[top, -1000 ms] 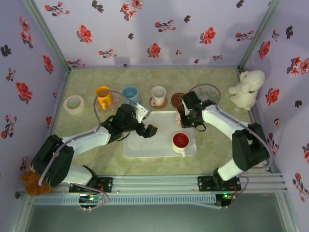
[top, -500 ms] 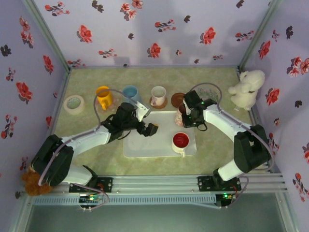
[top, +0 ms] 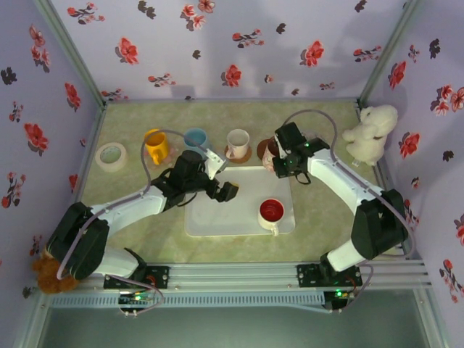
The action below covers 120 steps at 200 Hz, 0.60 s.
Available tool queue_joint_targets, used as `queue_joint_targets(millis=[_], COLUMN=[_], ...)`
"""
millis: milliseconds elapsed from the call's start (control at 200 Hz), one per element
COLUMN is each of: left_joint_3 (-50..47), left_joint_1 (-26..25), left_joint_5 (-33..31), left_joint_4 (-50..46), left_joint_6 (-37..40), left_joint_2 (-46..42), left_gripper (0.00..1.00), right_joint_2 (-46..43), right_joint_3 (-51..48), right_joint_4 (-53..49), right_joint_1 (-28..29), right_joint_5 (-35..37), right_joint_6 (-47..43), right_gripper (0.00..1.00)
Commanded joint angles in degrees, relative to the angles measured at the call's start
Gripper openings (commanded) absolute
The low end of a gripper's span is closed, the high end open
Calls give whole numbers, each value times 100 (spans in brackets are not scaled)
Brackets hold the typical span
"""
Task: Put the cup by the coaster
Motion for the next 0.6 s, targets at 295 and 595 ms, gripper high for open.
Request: queue_joint_targets(millis=[295,595], left_joint_3=[425,664], left_joint_1=[-10,82], left_joint_5=[54,134], left_joint_4=[-71,17], left_joint_6=[534,616], left_joint_2=[195,561], left_gripper=[99,99], right_joint_2=[906,1605], right_joint_3=[1054,1627], right_joint_4=[547,659], right_joint_1=[-304,-505], right_joint_5=[416,193], right_joint_6=[-316,-467], right_gripper=[0,0])
